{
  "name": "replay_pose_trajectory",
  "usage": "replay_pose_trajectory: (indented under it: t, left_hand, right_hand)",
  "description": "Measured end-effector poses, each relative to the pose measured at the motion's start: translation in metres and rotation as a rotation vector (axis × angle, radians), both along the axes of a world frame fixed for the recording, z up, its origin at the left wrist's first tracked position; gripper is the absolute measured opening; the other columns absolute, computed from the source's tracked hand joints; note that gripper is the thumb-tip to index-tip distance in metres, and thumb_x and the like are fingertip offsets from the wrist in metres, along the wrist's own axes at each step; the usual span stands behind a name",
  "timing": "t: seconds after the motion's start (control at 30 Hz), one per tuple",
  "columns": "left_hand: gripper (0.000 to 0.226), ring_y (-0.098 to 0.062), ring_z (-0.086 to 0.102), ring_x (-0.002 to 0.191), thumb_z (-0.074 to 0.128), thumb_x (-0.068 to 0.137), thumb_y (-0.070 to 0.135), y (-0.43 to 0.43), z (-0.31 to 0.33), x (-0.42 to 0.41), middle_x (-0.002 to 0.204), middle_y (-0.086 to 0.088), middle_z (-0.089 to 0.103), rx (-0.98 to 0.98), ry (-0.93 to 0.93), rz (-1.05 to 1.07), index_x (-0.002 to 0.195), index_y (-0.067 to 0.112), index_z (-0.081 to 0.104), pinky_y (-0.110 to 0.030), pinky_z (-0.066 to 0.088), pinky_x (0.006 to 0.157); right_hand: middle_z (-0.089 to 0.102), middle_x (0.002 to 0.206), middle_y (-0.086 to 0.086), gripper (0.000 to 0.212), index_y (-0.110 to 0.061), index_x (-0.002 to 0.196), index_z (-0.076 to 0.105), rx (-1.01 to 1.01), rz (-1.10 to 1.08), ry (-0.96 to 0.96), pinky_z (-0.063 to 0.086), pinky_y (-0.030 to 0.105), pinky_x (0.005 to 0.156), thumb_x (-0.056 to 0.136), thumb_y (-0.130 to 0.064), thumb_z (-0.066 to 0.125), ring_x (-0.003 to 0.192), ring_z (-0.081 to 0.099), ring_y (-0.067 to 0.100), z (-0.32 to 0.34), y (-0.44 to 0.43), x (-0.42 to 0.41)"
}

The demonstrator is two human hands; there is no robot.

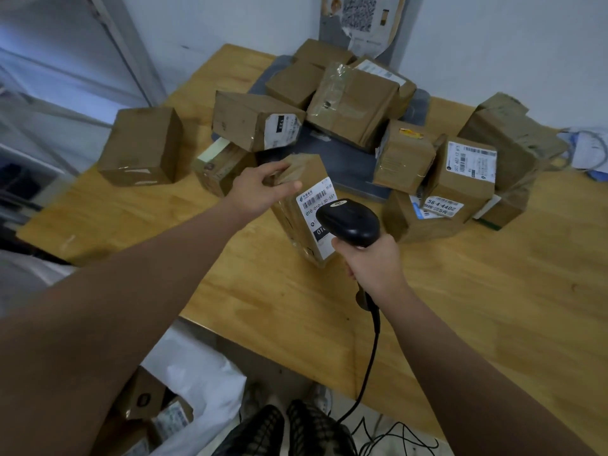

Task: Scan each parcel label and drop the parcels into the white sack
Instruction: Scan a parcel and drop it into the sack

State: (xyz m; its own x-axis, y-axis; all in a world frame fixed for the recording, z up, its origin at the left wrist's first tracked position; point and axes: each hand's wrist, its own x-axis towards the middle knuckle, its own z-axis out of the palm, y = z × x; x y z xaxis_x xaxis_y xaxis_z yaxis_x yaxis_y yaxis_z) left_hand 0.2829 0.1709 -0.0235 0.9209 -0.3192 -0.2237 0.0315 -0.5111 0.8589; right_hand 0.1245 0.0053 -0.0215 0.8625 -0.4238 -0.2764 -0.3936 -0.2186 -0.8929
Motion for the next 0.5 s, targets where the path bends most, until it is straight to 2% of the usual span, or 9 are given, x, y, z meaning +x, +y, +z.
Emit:
replay_pose_trajectory:
  t: [0.07, 0.13, 0.27, 0.33, 0.4, 0.47, 0.5]
  left_hand:
    - [0.053, -0.021, 0.053, 0.116, 0.071, 0.061, 0.065, 0.005, -0.005, -0.009, 0.129, 0.000, 0.053, 0.023, 0.030, 0.043, 0.110, 0.060, 0.054, -0.042, 0.045, 0.102]
    - [0.042, -0.024, 0.053, 0.111, 0.069, 0.060, 0.058, 0.011, -0.008, -0.022, 0.126, -0.005, 0.051, 0.001, 0.117, 0.071, 0.099, 0.060, 0.052, -0.042, 0.047, 0.097]
    - [0.057, -0.014, 0.054, 0.089, 0.072, 0.073, 0.037, 0.044, -0.010, -0.051, 0.105, -0.003, 0.054, -0.107, 0.242, 0.157, 0.122, 0.027, 0.044, -0.026, 0.045, 0.073]
    - [0.066, -0.016, 0.054, 0.089, 0.070, 0.065, 0.038, 0.075, -0.006, -0.069, 0.104, -0.005, 0.053, -0.164, 0.271, 0.227, 0.123, 0.023, 0.043, -0.031, 0.046, 0.079]
    - [0.066, -0.019, 0.055, 0.092, 0.072, 0.067, 0.030, 0.112, -0.005, -0.089, 0.103, -0.005, 0.052, -0.217, 0.292, 0.281, 0.124, 0.023, 0.041, -0.036, 0.048, 0.087]
    - [0.071, -0.021, 0.056, 0.096, 0.074, 0.068, 0.025, 0.155, -0.007, -0.115, 0.104, -0.003, 0.049, -0.261, 0.281, 0.310, 0.129, 0.024, 0.037, -0.037, 0.050, 0.089]
    - [0.081, -0.021, 0.056, 0.097, 0.075, 0.061, 0.029, 0.178, -0.008, -0.128, 0.104, -0.001, 0.047, -0.266, 0.260, 0.312, 0.131, 0.026, 0.035, -0.035, 0.051, 0.087]
  right_hand:
    - [0.059, 0.055, 0.000, 0.018, -0.011, 0.068, 0.065, 0.026, -0.005, 0.004, 0.047, 0.022, 0.050, 0.082, -0.019, 0.073, 0.046, 0.055, 0.005, -0.004, 0.004, 0.000]
    - [0.060, 0.055, -0.007, 0.012, -0.014, 0.073, 0.066, 0.095, 0.000, 0.000, 0.044, 0.015, 0.047, 0.083, -0.017, 0.073, 0.045, 0.055, -0.001, -0.007, 0.013, -0.001]
    - [0.060, 0.051, -0.007, 0.006, -0.011, 0.082, 0.067, 0.214, 0.041, 0.002, 0.045, 0.016, 0.045, 0.085, -0.014, 0.071, 0.043, 0.054, 0.003, -0.012, 0.044, -0.011]
    - [0.059, 0.052, -0.003, 0.006, -0.008, 0.084, 0.068, 0.245, 0.084, -0.010, 0.046, 0.020, 0.047, 0.085, -0.012, 0.071, 0.046, 0.054, 0.008, -0.017, 0.066, -0.021]
    - [0.057, 0.053, 0.000, 0.010, -0.005, 0.080, 0.066, 0.244, 0.134, -0.009, 0.047, 0.022, 0.051, 0.085, -0.013, 0.072, 0.048, 0.054, 0.011, -0.024, 0.094, -0.032]
    - [0.056, 0.049, -0.004, 0.018, -0.008, 0.069, 0.063, 0.240, 0.164, -0.003, 0.046, 0.018, 0.052, 0.084, -0.013, 0.073, 0.048, 0.054, 0.009, -0.032, 0.126, -0.043]
    - [0.056, 0.047, -0.008, 0.021, -0.011, 0.066, 0.062, 0.249, 0.171, -0.005, 0.045, 0.016, 0.050, 0.084, -0.012, 0.073, 0.046, 0.054, 0.006, -0.036, 0.144, -0.048]
